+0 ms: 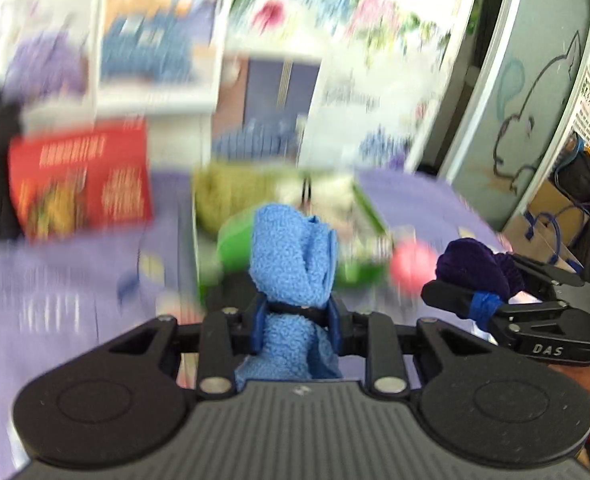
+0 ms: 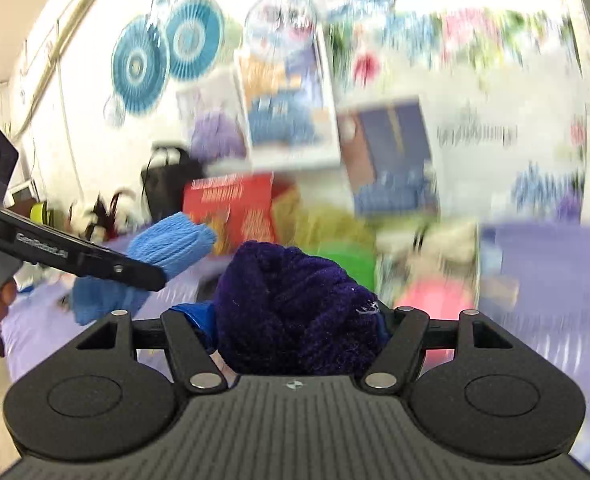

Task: Organize soft objects
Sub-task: 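Carry the sock and yarn ball into the green box and open both grippers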

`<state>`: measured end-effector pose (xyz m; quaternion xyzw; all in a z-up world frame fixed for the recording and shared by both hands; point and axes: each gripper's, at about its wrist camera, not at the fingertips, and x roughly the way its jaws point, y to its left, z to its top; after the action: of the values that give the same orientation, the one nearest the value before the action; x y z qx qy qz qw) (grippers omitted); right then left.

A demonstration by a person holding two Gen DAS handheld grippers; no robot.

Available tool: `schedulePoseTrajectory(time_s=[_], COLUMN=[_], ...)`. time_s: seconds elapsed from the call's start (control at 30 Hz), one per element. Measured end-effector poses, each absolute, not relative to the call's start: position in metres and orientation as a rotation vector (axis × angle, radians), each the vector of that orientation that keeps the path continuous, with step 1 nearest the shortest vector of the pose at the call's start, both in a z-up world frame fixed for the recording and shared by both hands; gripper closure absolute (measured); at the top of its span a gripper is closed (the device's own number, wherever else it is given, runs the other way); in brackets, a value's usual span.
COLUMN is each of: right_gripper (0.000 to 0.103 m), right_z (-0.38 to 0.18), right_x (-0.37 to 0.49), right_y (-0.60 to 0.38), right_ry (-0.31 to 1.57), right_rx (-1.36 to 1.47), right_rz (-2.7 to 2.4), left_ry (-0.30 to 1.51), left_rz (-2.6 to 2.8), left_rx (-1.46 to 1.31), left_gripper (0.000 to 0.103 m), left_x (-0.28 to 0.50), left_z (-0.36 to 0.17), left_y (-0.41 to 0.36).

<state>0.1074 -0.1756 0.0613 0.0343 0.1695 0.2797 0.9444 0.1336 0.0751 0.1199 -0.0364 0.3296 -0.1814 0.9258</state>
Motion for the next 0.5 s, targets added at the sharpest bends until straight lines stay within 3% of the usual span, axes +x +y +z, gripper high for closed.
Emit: schedulePoseTrajectory(time_s=[0.23,0.27,0.3,0.37,0.5], right_gripper=[0.046,0.046,0.046,0.046,0.045], right_z=[0.098,0.093,0.087,0.075,0.068], right_x=[0.23,0.249,0.264,0.283,0.294], right_y=[-0.175,-0.176,-0.177,-0.18,-0.192], right_ry=[0.398,0.435,0.47,0.524,0.461], right_rx=[-0.03,-0.014,0.004,0.036,0.078], right_rz=[0.52,0.531,0.536,0.531,0.543], left_ry=[0.683,0.702,0.724,0.761,0.766], left_rz=[-0.308,-0.29,-0.266,-0.211,-0.196], left_rx=[-0.035,-0.024,-0.011,0.004,0.017], left_gripper=[0.074,0.056,0.029,0.03,0.03], left_x=[0.26,0.278,0.293,0.315,0.33], left_z=[0.134,0.129,0.124,0.116,0.109], left_y=[0.041,0.036,0.03,0.022,0.01])
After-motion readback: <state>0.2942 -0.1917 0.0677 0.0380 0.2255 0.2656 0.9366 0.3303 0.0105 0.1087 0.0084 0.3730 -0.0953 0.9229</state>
